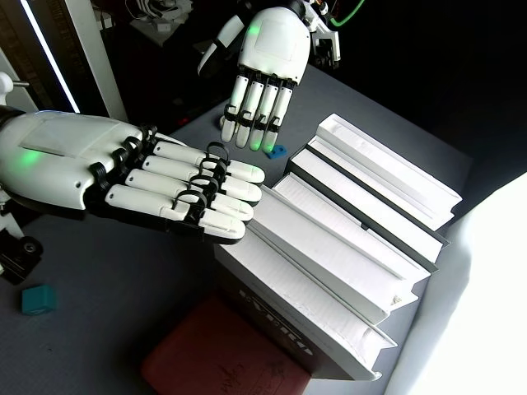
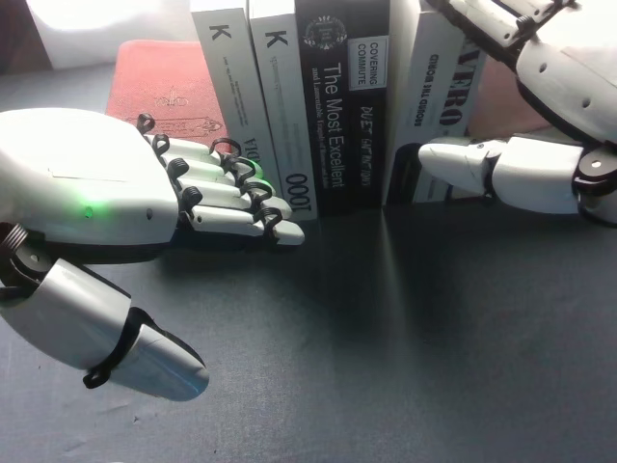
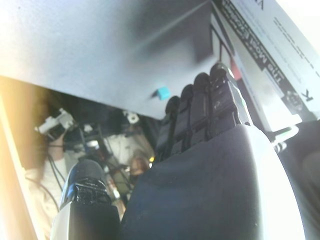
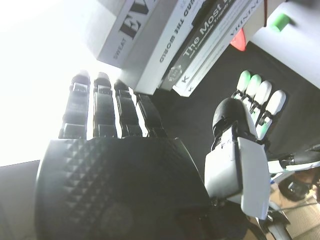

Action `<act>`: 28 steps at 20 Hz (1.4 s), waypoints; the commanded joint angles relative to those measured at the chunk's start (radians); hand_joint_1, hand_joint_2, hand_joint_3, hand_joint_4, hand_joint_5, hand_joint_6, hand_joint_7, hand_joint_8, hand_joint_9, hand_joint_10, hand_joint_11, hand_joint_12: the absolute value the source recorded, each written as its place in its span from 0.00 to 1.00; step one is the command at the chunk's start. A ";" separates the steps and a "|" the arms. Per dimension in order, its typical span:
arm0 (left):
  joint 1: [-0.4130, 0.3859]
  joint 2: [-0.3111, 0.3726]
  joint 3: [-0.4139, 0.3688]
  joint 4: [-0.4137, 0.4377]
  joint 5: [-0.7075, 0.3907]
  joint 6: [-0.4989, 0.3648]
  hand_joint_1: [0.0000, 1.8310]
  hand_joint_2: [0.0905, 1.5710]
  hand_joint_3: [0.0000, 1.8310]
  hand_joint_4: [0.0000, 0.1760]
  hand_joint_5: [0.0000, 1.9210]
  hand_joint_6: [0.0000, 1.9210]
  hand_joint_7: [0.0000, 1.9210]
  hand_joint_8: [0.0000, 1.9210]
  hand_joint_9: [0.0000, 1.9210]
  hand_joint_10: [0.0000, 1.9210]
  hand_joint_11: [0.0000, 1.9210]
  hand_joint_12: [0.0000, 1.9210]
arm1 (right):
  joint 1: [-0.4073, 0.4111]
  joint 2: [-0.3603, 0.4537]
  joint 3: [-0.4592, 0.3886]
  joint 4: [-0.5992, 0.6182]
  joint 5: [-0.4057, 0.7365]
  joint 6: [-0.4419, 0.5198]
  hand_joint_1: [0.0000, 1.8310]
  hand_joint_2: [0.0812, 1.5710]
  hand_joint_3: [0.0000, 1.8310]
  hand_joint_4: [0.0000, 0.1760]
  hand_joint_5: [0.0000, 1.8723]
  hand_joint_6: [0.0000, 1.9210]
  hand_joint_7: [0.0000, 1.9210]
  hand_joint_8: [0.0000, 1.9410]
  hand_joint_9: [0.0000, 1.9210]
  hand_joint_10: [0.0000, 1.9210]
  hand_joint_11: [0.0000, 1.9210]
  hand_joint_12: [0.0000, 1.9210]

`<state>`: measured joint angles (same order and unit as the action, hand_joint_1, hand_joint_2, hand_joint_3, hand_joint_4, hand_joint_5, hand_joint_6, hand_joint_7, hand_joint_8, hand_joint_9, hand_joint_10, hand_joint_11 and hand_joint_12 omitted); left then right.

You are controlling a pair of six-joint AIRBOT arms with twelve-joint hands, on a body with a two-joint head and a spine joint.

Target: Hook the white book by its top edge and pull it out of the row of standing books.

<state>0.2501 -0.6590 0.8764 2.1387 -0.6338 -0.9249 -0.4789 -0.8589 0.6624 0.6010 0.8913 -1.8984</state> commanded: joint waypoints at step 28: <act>-0.021 0.001 0.018 -0.047 0.023 -0.003 0.00 0.69 0.00 0.00 0.00 0.00 0.00 0.00 0.00 0.00 0.00 0.00 | 0.011 0.073 -0.181 0.053 0.114 -0.155 0.00 0.72 0.00 0.00 0.00 0.00 0.00 0.00 0.00 0.00 0.00 0.00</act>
<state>0.2428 -0.6590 0.8909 2.1387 -0.6411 -0.9253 -0.4774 -0.7902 0.4805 0.7086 0.9092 -2.0518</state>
